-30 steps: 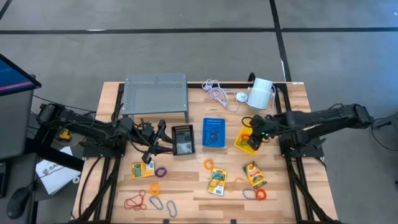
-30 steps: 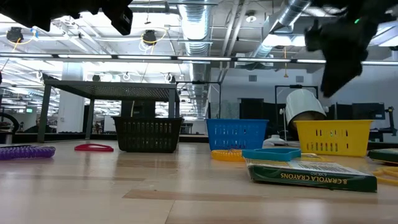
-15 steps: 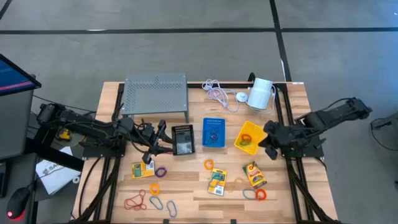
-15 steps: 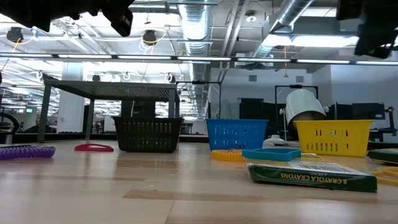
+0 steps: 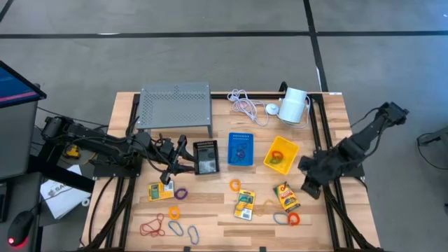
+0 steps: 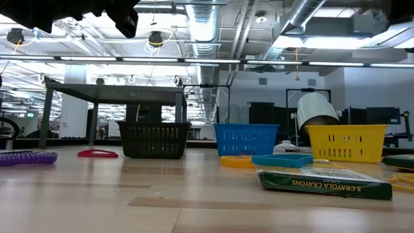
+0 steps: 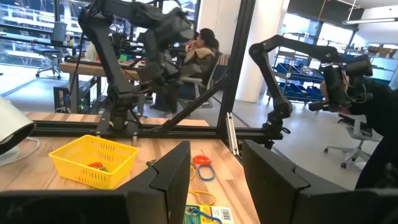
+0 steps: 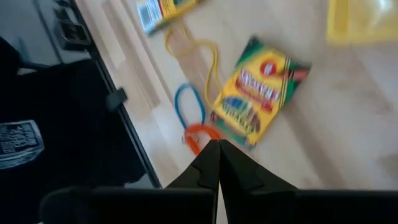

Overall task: Pick & Place Office Desk Supplies
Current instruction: Put the orange stretchable key holder into the yellow basket

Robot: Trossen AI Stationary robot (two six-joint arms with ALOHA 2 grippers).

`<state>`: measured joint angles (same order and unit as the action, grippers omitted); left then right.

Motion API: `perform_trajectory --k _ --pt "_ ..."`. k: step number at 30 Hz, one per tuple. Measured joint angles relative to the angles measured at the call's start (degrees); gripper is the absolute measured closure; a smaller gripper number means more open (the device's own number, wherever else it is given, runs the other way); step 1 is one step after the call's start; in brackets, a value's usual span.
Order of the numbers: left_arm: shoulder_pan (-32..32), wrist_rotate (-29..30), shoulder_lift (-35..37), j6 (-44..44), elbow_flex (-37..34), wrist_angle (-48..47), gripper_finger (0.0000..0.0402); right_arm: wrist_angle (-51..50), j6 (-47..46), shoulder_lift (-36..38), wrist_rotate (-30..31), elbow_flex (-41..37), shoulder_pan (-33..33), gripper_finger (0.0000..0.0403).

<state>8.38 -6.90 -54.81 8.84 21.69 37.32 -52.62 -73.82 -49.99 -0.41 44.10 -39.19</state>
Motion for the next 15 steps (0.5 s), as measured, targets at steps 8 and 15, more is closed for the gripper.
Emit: perform_trajectory --k 8,15 --pt "-0.1 0.6 0.0 -1.7 0.0 0.5 0.0262 2.7 -5.3 -12.1 4.2 6.5 -7.3 0.0402" --pt "-0.1 2.0 0.0 -2.6 0.0 2.6 0.0262 2.3 -14.0 -24.3 6.3 10.8 -12.3 0.0402"
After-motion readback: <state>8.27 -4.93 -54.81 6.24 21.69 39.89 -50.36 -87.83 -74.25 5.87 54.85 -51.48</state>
